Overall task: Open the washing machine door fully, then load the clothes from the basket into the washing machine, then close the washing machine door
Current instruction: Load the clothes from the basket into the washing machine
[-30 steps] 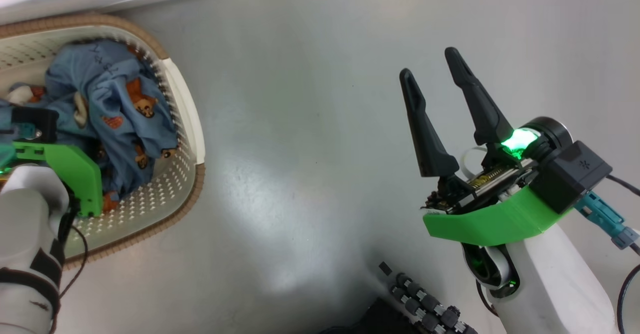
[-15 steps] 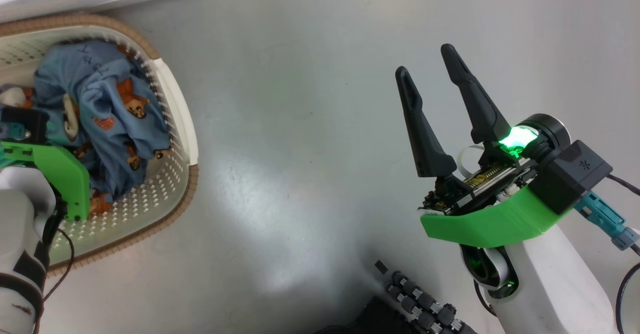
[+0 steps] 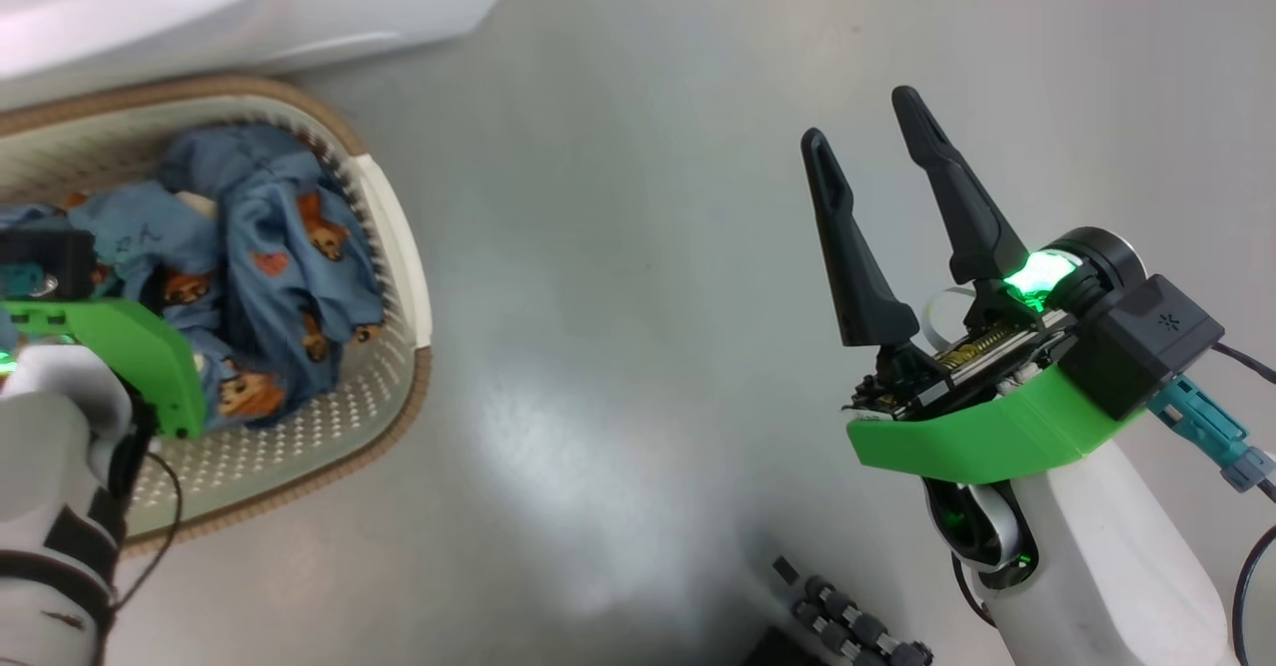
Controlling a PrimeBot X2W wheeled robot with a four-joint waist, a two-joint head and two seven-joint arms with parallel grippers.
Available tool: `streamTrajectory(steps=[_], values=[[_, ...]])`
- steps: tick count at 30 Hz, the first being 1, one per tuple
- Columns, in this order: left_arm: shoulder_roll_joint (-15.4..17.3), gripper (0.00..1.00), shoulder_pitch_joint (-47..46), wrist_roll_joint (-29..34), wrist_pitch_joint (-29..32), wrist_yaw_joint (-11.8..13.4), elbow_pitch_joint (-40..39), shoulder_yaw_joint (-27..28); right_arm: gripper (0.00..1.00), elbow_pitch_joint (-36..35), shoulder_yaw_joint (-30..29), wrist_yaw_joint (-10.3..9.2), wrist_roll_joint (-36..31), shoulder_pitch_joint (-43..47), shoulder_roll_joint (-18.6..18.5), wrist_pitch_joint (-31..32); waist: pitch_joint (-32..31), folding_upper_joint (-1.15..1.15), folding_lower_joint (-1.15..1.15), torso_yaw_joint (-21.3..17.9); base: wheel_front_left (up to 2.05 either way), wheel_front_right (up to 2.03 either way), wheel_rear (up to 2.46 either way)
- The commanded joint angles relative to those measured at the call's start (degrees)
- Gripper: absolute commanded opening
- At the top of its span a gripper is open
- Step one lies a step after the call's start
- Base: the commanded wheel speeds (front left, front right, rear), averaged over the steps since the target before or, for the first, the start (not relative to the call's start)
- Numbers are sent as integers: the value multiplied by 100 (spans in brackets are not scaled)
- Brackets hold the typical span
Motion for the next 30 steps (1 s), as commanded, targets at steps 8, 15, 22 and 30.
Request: streamTrajectory(steps=[8,15,22,30], values=[[-49,0,558,-425,-565,4,-17,113,100,41,-34,25,-50,206,-80,-46,-766,0,0,316,0,0,0],[-215,0,945,-752,-933,3,-128,95,100,156,-172,25,-20,427,-280,-46,-1360,0,0,547,0,0,0],[-300,0,1272,-950,-1078,3,-370,105,100,245,-277,25,-3,652,-454,-46,-1843,0,0,764,0,0,0],[-285,0,1811,-797,-1087,45,-1157,592,100,350,-370,25,23,938,-659,-46,-2380,0,0,990,0,0,0]])
